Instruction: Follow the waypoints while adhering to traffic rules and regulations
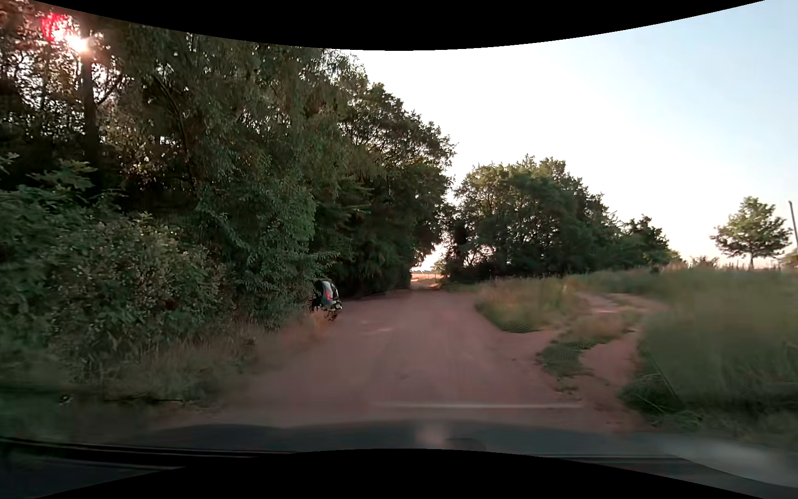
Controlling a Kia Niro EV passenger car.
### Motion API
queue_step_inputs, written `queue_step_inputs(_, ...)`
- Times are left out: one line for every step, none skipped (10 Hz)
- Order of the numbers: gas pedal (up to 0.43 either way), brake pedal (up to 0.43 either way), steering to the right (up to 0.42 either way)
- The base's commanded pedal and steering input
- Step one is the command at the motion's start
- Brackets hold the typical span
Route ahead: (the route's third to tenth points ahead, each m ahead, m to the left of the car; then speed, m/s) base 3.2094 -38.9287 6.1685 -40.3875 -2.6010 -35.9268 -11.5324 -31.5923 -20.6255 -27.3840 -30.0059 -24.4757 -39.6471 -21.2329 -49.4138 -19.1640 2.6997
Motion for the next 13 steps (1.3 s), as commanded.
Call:
queue_step_inputs(0.020, 0.000, 0.097)
queue_step_inputs(0.020, 0.000, 0.117)
queue_step_inputs(0.020, 0.000, 0.135)
queue_step_inputs(0.020, 0.000, 0.153)
queue_step_inputs(0.020, 0.000, 0.171)
queue_step_inputs(0.020, 0.000, 0.185)
queue_step_inputs(0.020, 0.000, 0.202)
queue_step_inputs(0.020, 0.000, 0.220)
queue_step_inputs(0.020, 0.000, 0.233)
queue_step_inputs(0.020, 0.000, 0.240)
queue_step_inputs(0.020, 0.000, 0.241)
queue_step_inputs(0.020, 0.000, 0.243)
queue_step_inputs(0.020, 0.000, 0.244)
